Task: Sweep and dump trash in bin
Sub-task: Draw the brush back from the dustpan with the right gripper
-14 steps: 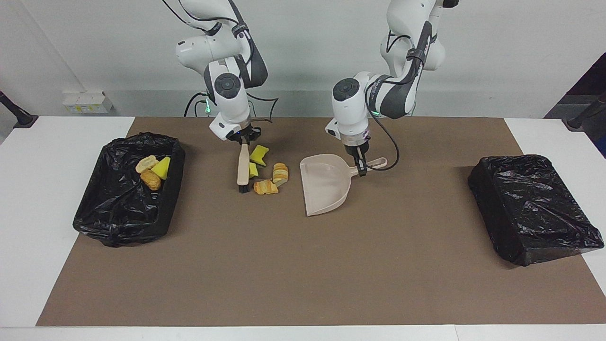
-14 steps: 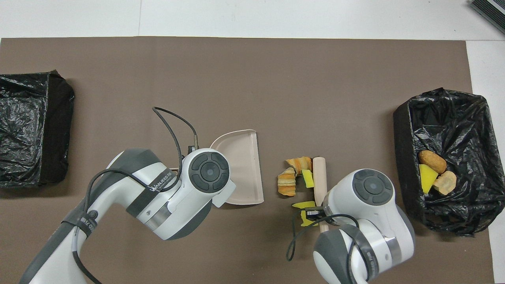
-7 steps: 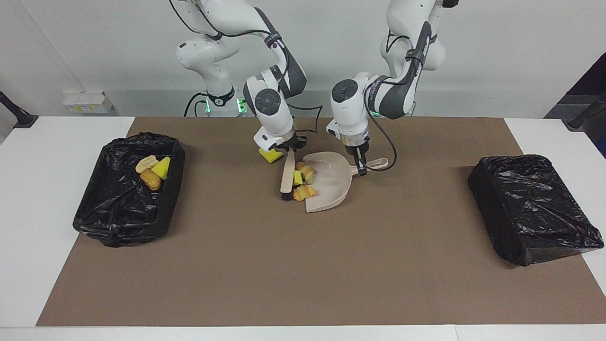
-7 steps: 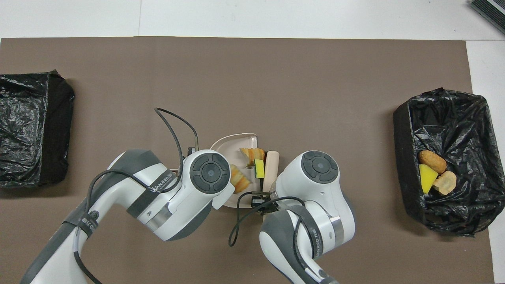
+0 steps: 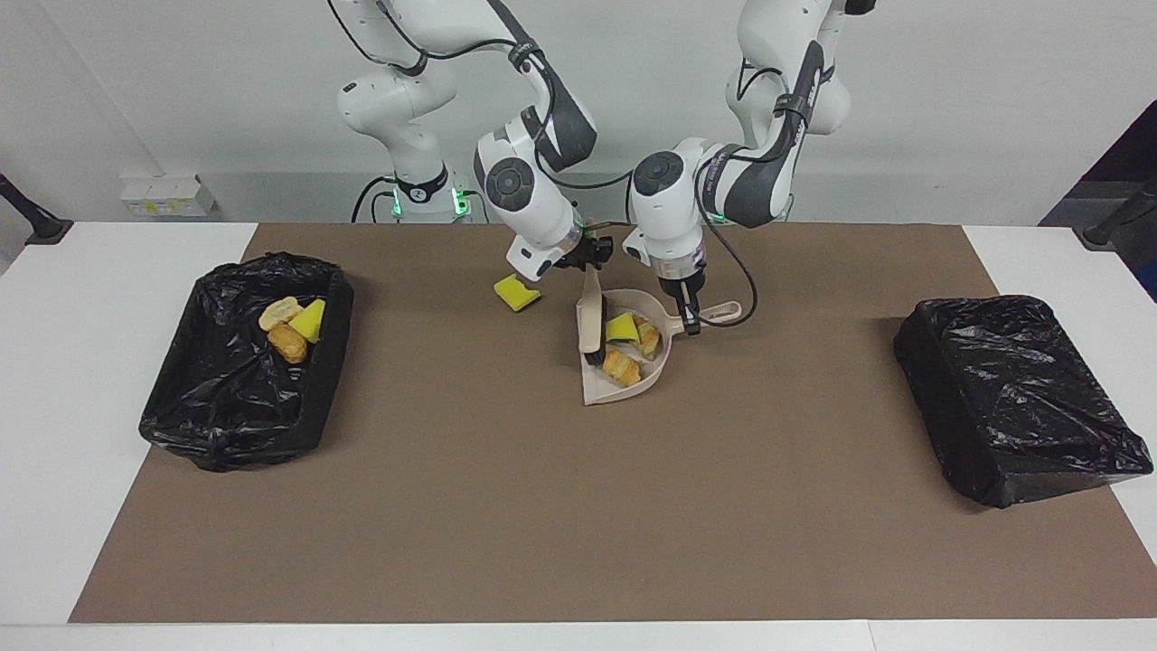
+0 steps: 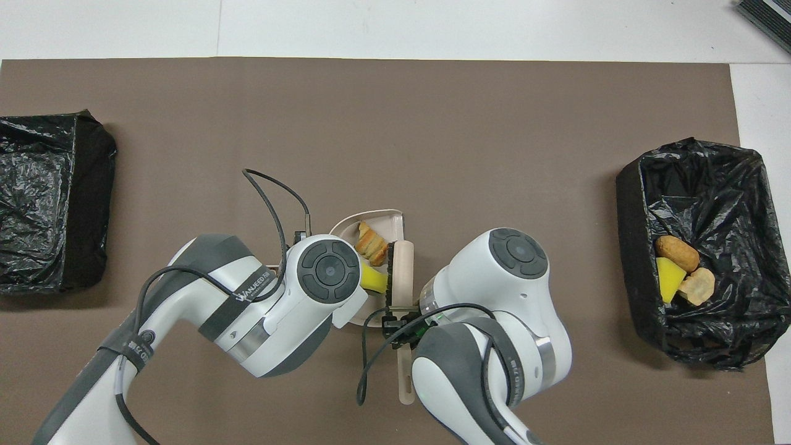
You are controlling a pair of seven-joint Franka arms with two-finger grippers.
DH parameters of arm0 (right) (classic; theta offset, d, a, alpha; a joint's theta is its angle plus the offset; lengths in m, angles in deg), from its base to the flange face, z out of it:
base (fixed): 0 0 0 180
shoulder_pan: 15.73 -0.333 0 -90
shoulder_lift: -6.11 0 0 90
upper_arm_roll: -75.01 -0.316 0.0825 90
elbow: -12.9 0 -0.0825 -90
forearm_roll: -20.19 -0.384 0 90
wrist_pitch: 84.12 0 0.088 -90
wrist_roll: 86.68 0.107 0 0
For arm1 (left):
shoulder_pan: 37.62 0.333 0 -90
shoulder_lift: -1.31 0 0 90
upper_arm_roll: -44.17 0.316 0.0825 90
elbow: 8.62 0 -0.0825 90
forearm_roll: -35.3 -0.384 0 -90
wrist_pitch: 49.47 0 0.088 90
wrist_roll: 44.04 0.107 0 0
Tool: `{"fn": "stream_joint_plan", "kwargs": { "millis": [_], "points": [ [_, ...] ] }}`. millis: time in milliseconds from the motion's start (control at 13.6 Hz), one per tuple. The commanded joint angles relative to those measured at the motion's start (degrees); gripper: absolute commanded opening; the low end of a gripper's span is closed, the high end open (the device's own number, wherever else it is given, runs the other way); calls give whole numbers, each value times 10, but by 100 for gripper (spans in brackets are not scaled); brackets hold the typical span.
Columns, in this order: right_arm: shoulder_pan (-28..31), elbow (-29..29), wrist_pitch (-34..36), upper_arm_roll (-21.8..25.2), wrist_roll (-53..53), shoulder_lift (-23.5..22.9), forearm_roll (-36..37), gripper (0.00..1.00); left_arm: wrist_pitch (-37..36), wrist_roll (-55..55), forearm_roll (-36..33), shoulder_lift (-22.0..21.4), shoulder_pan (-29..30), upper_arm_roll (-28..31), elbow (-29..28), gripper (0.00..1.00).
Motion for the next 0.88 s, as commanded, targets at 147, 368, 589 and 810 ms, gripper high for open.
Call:
{"fn": "stream_joint_plan", "kwargs": {
  "millis": [147, 368, 589, 810],
  "points": [
    [51, 17, 114, 0, 26, 87, 110, 0, -14, 11, -9, -16, 1, 2, -16, 0],
    [71, 106, 124, -2, 38, 151, 179, 0, -16, 11, -9, -18, -2, 2, -20, 0],
    [86, 210, 118, -6, 39, 231, 213, 0, -26, 11, -9, -27, -16, 1, -26, 0],
    [82, 255, 116, -7, 92, 253, 242, 0, -27, 9, -9, -36, -38, 1, -34, 0]
  ]
}}
